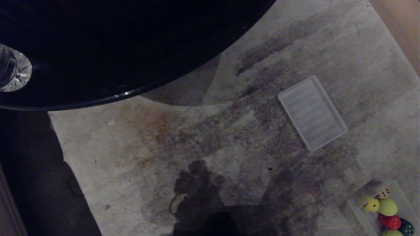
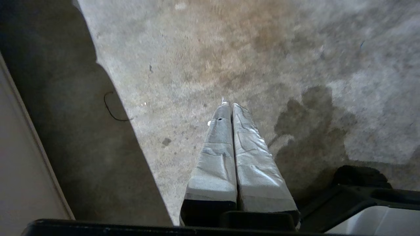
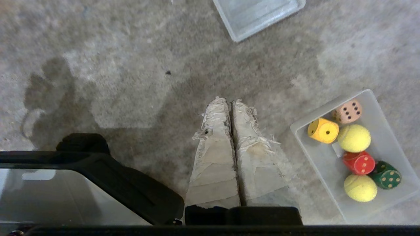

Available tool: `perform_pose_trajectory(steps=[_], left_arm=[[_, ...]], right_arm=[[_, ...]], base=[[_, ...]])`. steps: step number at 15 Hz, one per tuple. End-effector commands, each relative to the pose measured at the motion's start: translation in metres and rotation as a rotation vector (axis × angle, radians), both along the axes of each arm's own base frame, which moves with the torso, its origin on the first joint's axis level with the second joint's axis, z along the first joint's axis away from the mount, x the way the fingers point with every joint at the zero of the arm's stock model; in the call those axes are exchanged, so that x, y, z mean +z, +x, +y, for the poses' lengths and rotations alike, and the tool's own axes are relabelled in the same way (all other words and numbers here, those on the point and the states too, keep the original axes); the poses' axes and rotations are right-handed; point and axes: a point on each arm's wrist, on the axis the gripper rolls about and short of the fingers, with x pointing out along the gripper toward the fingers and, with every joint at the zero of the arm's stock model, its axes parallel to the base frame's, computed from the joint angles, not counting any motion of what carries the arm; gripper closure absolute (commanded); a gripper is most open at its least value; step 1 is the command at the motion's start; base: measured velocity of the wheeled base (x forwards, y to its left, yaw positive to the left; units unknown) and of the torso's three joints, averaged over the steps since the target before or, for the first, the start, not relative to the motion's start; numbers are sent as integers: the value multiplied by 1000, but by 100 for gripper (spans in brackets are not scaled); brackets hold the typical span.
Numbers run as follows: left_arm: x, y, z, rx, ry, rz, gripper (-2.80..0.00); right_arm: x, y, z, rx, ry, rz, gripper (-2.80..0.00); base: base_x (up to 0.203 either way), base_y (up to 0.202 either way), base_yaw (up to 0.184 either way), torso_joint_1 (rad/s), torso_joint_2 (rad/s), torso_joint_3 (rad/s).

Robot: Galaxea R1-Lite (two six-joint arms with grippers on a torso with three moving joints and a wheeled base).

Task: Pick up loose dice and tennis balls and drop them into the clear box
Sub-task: Close the lid

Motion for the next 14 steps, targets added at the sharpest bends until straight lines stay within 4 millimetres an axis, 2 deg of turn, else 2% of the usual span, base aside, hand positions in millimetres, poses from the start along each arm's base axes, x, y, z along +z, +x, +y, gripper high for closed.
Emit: perform_pose_trajectory(steps=[1,8,14], left_arm=[[0,0,0,1,-2,2,0],[-1,0,0,1,1,5,0],[0,0,0,1,-6,3,0]], right_arm=[[0,0,0,1,-2,3,0],[0,0,0,1,-2,3,0],[2,-1,0,-35,-3,26,0]], base=[[0,0,0,8,5,-188],[0,0,0,3,3,-183],[0,0,0,1,1,-20]])
